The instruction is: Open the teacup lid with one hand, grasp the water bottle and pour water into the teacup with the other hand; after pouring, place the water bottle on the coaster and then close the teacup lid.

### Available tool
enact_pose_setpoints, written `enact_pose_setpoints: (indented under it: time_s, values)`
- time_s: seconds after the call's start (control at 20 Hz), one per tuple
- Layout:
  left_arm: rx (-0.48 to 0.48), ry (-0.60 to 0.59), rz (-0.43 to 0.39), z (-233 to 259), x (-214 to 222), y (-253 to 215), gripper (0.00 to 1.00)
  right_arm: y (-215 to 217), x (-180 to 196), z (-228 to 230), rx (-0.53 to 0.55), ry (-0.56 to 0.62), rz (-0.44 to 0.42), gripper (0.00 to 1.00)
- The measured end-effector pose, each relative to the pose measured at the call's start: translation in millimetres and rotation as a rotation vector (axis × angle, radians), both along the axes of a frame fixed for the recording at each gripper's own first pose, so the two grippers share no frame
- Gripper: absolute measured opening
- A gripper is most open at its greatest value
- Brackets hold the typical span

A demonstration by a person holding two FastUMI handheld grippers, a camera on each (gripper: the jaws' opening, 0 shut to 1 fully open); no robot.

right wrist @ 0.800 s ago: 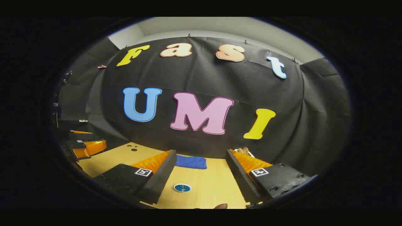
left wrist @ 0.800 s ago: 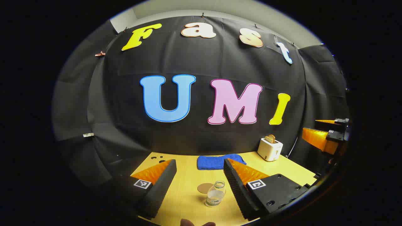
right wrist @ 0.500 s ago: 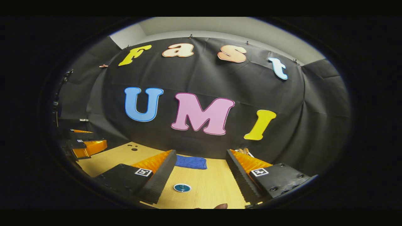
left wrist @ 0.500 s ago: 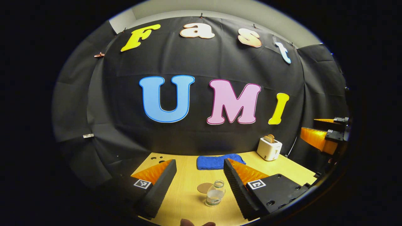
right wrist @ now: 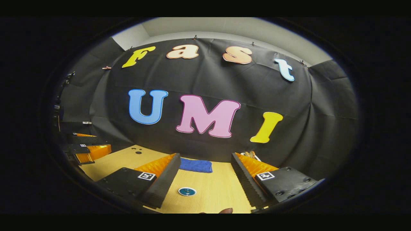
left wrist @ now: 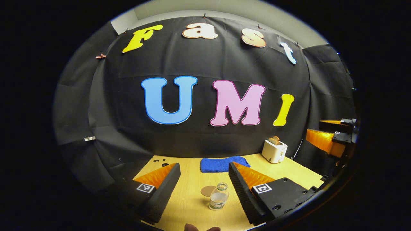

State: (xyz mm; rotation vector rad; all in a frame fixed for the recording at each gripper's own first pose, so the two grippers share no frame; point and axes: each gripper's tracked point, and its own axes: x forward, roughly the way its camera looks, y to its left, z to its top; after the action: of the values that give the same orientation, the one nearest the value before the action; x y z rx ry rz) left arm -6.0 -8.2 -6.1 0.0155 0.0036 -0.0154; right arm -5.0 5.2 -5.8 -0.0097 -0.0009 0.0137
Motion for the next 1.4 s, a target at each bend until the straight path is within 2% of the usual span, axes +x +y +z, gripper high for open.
enact_pose_setpoints:
  time_s: [0.25, 0.55, 0.8, 1.0, 1.2, 1.35, 1.4]
  values:
    - [-0.007, 0.012, -0.026, -18, 7, -8, 0.95, 12, 8, -25, 0.043, 0.021, 0.035, 0.96]
    - [0.026, 0.089, -0.053, -100, 26, -23, 0.95, 17, 36, -110, 0.031, 0.094, 0.060, 0.98]
    - [0.069, 0.110, -0.077, -164, 48, -38, 0.95, 27, 68, -190, 0.093, 0.130, 0.079, 0.98]
    - [0.036, 0.128, -0.084, -212, 64, -52, 0.96, 41, 87, -254, 0.147, 0.188, 0.096, 0.98]
    - [0.036, 0.134, -0.080, -243, 81, -58, 0.96, 55, 105, -287, 0.149, 0.206, 0.130, 0.98]
    - [0.029, 0.134, -0.081, -254, 91, -61, 0.96, 68, 115, -307, 0.158, 0.242, 0.176, 0.94]
    - [0.025, 0.137, -0.080, -257, 94, -61, 0.96, 69, 116, -311, 0.167, 0.255, 0.185, 0.86]
